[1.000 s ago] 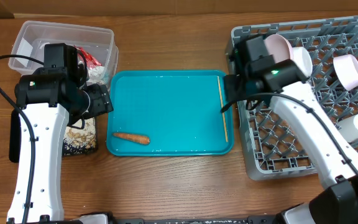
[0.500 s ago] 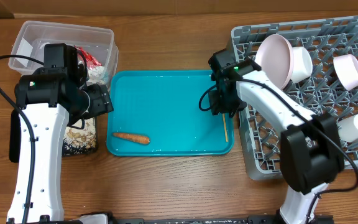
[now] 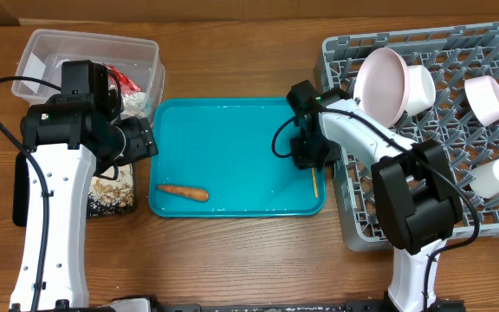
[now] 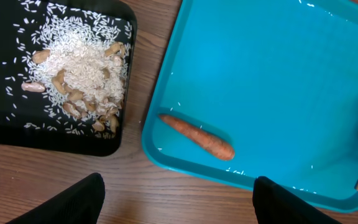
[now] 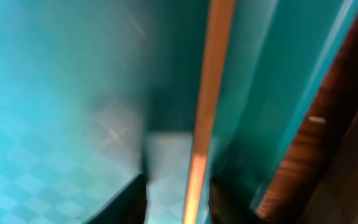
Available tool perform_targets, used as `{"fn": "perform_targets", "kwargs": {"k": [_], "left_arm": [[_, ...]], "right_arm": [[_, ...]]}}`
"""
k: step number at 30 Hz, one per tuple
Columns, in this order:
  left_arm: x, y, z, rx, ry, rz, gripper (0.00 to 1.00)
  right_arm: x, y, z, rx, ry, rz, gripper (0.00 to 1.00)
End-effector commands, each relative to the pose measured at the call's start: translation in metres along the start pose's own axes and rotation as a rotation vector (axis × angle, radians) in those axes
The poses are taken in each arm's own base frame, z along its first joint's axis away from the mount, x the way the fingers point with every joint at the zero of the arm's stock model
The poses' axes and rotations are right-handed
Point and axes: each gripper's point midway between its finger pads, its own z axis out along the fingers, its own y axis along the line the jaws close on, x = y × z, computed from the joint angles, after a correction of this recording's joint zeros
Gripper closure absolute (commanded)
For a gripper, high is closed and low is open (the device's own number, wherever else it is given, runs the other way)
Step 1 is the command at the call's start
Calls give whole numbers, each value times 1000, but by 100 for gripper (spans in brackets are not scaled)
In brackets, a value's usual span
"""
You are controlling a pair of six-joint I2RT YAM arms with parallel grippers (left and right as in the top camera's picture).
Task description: Sort waste into correct bins and load items into the dishwasher
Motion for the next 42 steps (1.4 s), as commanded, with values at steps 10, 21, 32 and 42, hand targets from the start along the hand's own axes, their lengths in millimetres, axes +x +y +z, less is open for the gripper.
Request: {"fn": "perform_targets", "kwargs": {"k": [10, 21, 32, 42], "left_arm": [[-4, 0, -7, 4, -25, -20, 22], [-4, 0, -7, 4, -25, -20, 21], [-4, 0, -7, 4, -25, -20, 21], [-4, 0, -7, 5, -26, -20, 20]], "right_arm": [[7, 12, 3, -65, 34, 6, 96], [4, 15, -68, -111, -133, -29, 96], [21, -54, -143, 157, -309, -21, 96], [41, -84, -104, 129, -171, 20, 96]]}}
